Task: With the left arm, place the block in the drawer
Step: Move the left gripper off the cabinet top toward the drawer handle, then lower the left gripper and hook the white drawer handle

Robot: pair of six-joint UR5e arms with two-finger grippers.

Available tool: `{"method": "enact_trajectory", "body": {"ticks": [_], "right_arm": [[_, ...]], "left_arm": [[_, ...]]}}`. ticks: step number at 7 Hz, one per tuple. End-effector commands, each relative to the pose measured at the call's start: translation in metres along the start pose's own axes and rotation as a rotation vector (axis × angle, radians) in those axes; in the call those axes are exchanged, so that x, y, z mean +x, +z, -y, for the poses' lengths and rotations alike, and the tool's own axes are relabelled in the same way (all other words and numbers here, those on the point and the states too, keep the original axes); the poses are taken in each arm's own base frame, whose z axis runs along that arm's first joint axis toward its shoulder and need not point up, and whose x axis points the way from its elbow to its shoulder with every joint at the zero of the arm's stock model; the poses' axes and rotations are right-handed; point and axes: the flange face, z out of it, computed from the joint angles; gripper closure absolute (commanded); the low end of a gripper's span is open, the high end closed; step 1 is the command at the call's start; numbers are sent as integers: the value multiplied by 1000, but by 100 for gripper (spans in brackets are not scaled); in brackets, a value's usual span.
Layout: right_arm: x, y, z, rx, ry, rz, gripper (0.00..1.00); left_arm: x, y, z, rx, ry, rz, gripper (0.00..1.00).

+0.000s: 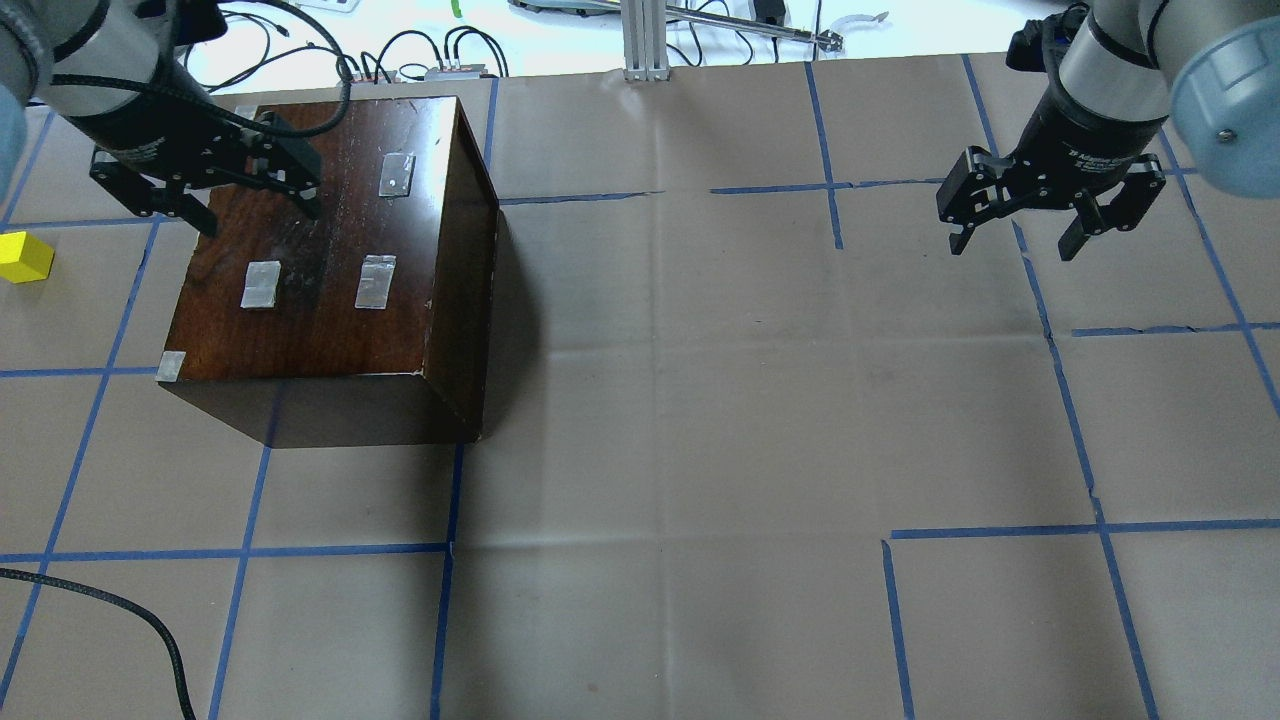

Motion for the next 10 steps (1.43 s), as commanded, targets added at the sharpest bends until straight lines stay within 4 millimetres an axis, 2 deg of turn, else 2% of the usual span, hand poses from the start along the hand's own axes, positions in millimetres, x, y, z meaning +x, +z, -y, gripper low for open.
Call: {"method": "enact_trajectory", "body": {"ticks": [1, 3, 5, 6, 7, 10], "right_arm": [[0, 0, 0, 0, 0, 0, 0], [0, 0, 0, 0, 0, 0, 0], [0, -1, 0, 1, 0, 0, 0], [0, -1, 0, 2, 0, 0, 0], [0, 0, 0, 0, 0, 0, 0], [0, 0, 0, 0, 0, 0, 0]], "left_arm": [[-82, 2, 32, 38, -63, -66, 1], [-146, 14, 72, 39, -31, -66, 1], [-197, 28, 104, 49, -8, -125, 1], [-209, 40, 104, 12, 47, -149, 1], [-207, 53, 97, -30, 120, -172, 1], [-203, 84, 84, -99, 167, -220, 1]]}}
